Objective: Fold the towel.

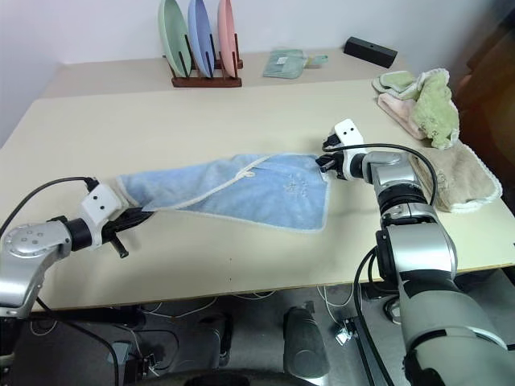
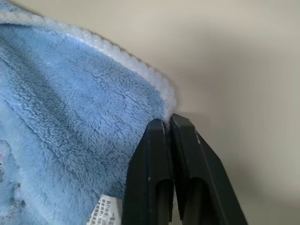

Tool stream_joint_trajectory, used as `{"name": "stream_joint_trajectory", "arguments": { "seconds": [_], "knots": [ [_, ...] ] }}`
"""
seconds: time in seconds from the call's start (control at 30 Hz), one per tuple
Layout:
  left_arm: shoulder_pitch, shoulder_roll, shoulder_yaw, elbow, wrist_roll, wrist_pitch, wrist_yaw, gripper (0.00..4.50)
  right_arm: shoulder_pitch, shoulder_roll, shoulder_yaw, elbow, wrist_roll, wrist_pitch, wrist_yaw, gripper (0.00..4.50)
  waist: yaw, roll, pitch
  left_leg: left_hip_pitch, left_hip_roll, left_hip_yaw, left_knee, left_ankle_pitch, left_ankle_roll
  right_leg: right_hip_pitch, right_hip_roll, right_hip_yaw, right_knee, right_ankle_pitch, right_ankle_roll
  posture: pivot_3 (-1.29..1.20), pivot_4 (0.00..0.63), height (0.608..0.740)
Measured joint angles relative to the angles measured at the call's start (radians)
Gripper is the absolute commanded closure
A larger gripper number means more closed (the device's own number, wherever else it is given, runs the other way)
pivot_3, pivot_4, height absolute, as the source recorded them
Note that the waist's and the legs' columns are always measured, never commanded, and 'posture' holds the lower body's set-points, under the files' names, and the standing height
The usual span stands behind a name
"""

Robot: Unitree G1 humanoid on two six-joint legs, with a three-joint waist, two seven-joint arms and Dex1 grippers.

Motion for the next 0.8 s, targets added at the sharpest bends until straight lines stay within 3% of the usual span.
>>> {"name": "stream_joint_trajectory", "arguments": {
  "seconds": [0.13, 0.3, 0.43, 0.57, 0.8],
  "knots": [
    [-0.293, -0.031, 0.028, 0.119, -0.016, -0.014, 0.072, 4.5, -0.022, -0.059, 0.0, -0.105, -0.027, -0.101, -0.046, 4.45, 0.014, 0.0, 0.0, 0.001, 0.0, 0.0, 0.002, 0.0, 0.0, 0.001, 0.0, 0.0, 0.001, 0.0, 0.0, 0.0, 0.15, 0.74],
    [-0.729, -0.115, -0.004, 0.551, 0.105, -0.202, 0.254, 4.5, -0.165, -0.105, 0.003, -0.122, -0.072, -0.221, -0.141, 4.45, 0.01, 0.0, 0.0, 0.0, -0.001, 0.0, 0.001, 0.0, -0.001, 0.0, 0.0, 0.0, 0.0, 0.0, 0.001, 0.0, 0.15, 0.74],
    [-0.933, -0.138, 0.008, 0.792, 0.126, -0.379, 0.324, 4.5, -0.232, -0.139, -0.008, -0.187, -0.069, -0.295, -0.15, 4.45, -0.001, 0.0, 0.0, -0.001, -0.001, 0.001, -0.004, 0.001, -0.002, -0.002, 0.0, 0.0, -0.003, 0.0, 0.002, 0.0, 0.15, 0.74],
    [-0.866, -0.105, 0.035, 0.788, 0.076, -0.413, 0.204, 4.5, -0.08, -0.174, -0.048, -0.508, 0.025, -0.254, -0.041, 4.45, -0.016, 0.0, -0.001, -0.001, 0.0, 0.001, -0.01, 0.003, -0.005, -0.004, -0.001, 0.0, -0.001, -0.001, 0.003, 0.0, 0.15, 0.74],
    [-0.358, -0.017, 0.046, 0.517, -0.051, -0.213, -0.052, 4.5, 0.505, -0.232, -0.086, -1.127, 0.255, 0.109, 0.109, 4.45, -0.012, 0.0, 0.0, -0.018, 0.0, 0.001, 0.003, 0.0, 0.0, -0.022, -0.001, 0.0, 0.012, -0.001, 0.003, 0.0, 0.15, 0.74]
  ]
}}
